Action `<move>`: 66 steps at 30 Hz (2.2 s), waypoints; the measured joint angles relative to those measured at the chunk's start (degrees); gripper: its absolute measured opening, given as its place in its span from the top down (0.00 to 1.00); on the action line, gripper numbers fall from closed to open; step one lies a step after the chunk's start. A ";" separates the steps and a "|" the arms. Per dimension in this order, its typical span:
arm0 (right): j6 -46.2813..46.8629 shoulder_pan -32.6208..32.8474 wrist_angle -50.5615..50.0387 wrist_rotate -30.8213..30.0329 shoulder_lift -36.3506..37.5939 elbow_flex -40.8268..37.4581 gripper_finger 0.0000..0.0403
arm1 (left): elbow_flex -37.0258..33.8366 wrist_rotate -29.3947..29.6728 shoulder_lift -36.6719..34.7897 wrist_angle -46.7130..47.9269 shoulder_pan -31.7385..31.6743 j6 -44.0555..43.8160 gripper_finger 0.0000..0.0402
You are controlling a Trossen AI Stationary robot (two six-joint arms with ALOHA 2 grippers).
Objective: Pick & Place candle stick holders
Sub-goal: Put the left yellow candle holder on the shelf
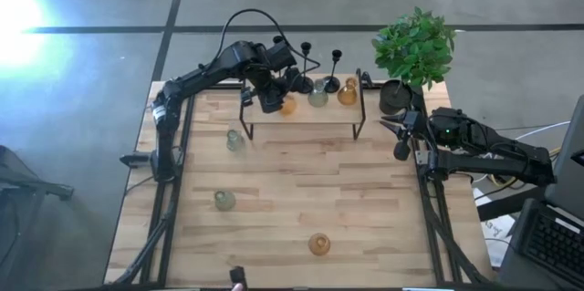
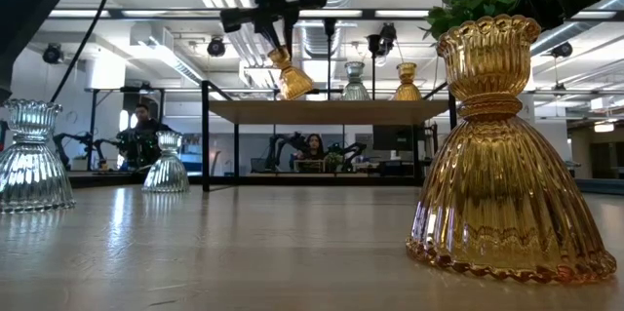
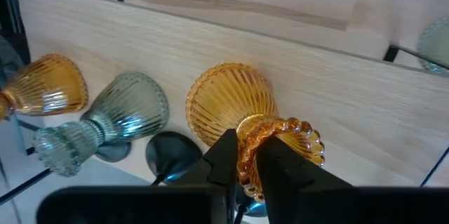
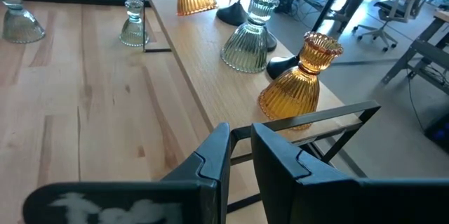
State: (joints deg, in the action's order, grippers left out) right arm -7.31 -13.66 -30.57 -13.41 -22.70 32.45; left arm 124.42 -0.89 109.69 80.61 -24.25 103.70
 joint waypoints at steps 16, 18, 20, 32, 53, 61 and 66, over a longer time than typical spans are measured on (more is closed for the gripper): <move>0.00 0.01 0.00 0.02 0.00 0.00 0.87 | 0.00 -0.06 -0.13 -2.18 0.02 0.09 0.83; 0.00 0.01 0.01 0.01 0.00 0.00 0.87 | 0.00 -0.06 -0.13 -2.62 0.02 0.65 0.83; 0.00 0.01 0.02 0.00 0.00 0.00 0.87 | 0.00 -0.06 -0.13 -3.41 0.02 1.12 0.83; 0.00 -0.01 0.01 0.00 0.01 0.00 0.87 | 0.32 0.57 -0.13 -7.94 0.02 2.49 0.83; 0.00 0.01 0.01 0.01 0.02 0.00 0.87 | 7.79 9.87 -14.07 -14.68 11.50 -55.95 0.83; 0.00 -0.01 0.02 0.00 0.02 0.00 0.87 | 7.01 12.64 -22.11 -6.51 12.10 -91.03 0.83; 0.00 -0.01 0.01 0.00 0.00 0.00 0.87 | 0.98 13.64 -25.26 -0.29 11.54 -99.13 0.83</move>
State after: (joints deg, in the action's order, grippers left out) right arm -7.31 -13.66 -30.56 -13.41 -22.70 32.45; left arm 125.40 12.75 84.43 80.31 -12.71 4.57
